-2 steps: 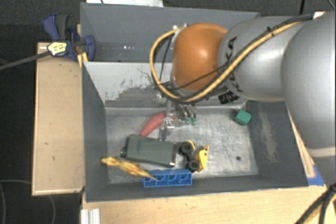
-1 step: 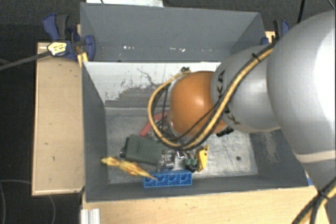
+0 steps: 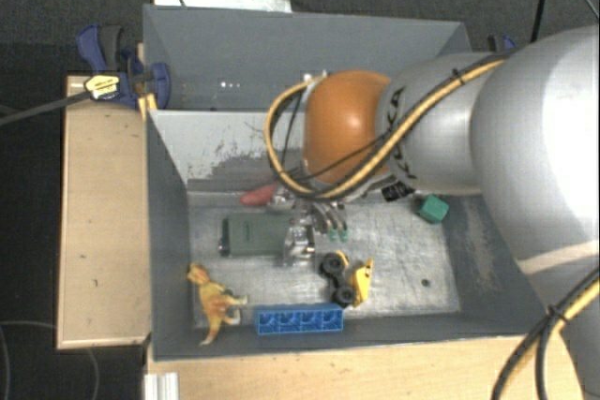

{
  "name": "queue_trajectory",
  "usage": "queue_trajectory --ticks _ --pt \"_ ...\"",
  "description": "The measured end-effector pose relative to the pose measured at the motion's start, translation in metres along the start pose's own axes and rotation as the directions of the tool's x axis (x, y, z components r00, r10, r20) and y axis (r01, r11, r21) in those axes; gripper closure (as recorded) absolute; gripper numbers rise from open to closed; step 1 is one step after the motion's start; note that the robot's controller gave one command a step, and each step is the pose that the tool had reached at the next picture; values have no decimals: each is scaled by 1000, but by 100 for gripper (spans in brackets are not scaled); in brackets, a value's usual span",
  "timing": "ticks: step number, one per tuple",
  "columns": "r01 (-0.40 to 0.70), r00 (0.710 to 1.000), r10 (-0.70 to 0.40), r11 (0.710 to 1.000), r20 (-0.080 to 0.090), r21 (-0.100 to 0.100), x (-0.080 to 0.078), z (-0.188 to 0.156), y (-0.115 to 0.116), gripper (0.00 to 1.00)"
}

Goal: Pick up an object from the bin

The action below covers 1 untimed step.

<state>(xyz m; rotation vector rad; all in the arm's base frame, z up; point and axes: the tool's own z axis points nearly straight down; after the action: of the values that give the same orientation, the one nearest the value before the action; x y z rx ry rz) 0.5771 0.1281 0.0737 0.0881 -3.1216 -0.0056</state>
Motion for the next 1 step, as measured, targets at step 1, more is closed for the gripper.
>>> queue_trajectory --ticks 1 --pt "-1 1000 1 1000 0 0 0 0 0 100"
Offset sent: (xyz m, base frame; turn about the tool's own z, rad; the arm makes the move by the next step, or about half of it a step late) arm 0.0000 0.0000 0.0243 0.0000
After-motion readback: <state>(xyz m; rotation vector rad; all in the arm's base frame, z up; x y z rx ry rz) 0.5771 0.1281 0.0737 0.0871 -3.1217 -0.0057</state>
